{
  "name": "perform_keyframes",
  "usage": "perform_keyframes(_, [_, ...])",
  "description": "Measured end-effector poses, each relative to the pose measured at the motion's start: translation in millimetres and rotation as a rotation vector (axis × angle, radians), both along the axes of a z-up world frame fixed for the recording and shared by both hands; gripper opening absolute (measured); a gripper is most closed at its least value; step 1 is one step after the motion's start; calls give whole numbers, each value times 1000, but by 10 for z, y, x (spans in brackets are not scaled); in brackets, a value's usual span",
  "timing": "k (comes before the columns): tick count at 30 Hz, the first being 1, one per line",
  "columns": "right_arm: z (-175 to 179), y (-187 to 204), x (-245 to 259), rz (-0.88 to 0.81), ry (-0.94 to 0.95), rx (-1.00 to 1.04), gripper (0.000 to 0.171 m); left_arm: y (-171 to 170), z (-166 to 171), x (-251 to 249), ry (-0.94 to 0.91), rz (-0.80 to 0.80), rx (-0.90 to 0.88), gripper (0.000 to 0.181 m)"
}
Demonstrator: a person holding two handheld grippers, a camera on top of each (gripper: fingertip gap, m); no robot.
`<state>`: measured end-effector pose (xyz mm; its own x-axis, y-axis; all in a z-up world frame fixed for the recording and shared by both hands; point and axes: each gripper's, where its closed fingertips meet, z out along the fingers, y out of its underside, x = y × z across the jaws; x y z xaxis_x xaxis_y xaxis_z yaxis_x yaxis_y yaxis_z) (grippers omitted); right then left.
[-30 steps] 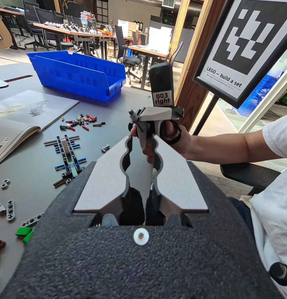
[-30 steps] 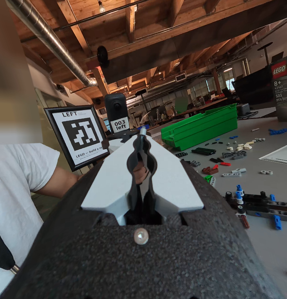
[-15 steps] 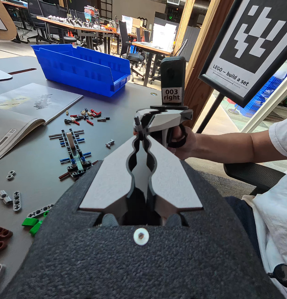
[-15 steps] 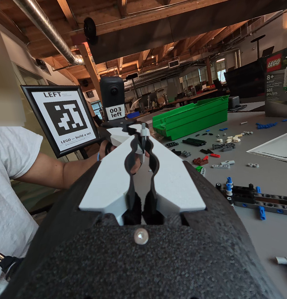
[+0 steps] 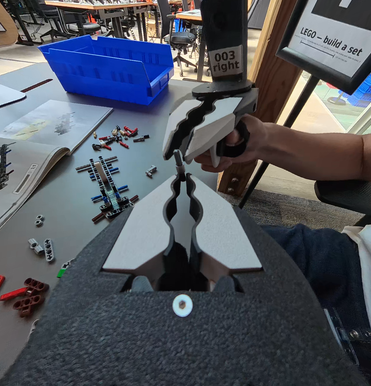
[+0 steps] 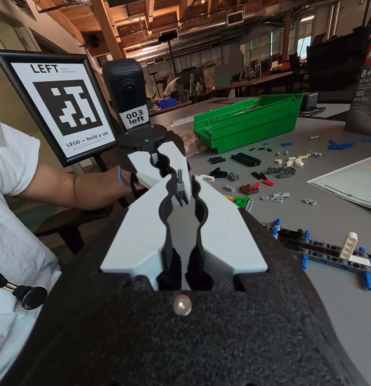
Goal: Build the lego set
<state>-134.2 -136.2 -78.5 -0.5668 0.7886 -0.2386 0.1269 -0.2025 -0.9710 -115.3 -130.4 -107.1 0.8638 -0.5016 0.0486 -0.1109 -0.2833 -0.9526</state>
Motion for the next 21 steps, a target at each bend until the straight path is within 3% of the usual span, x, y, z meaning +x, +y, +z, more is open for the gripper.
perform_keyframes(9, [-164, 87, 0, -42, -45, 50, 4, 43, -193, -66, 112, 37, -26, 4])
perform_keyframes(21, [-266, 97, 60, -16, -84, 57, 8, 57, -186, -51, 69, 25, -30, 3])
